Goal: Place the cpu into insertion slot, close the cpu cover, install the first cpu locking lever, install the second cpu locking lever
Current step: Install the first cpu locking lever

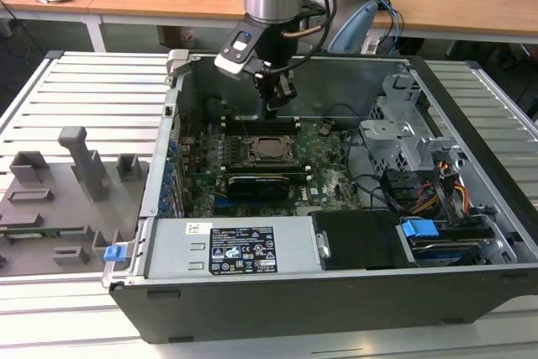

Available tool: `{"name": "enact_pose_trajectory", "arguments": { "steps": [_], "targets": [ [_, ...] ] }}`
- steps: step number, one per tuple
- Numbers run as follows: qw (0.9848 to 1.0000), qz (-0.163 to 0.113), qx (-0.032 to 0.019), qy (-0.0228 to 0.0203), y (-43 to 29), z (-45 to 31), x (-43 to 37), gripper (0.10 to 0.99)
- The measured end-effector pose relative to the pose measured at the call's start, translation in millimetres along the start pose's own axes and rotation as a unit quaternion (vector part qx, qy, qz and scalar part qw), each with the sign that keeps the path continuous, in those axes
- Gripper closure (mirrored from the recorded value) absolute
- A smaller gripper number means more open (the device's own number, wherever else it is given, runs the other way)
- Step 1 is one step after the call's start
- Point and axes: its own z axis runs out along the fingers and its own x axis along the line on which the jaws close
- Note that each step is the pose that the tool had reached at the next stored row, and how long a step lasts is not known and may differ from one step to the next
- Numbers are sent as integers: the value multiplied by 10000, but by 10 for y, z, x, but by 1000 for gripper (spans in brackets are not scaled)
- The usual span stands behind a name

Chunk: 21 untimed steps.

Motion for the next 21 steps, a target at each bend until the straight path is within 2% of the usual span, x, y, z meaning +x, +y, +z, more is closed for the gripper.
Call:
{"name": "enact_pose_trajectory", "arguments": {
  "steps": [8,11,16,21],
  "targets": [
    [9999,-119,-1,6,0,0,0,980],
    [9997,-261,-2,13,0,0,0,980],
    [9982,-599,-4,30,0,0,0,980],
    [9971,-754,-5,38,0,0,0,980]
  ]
}}
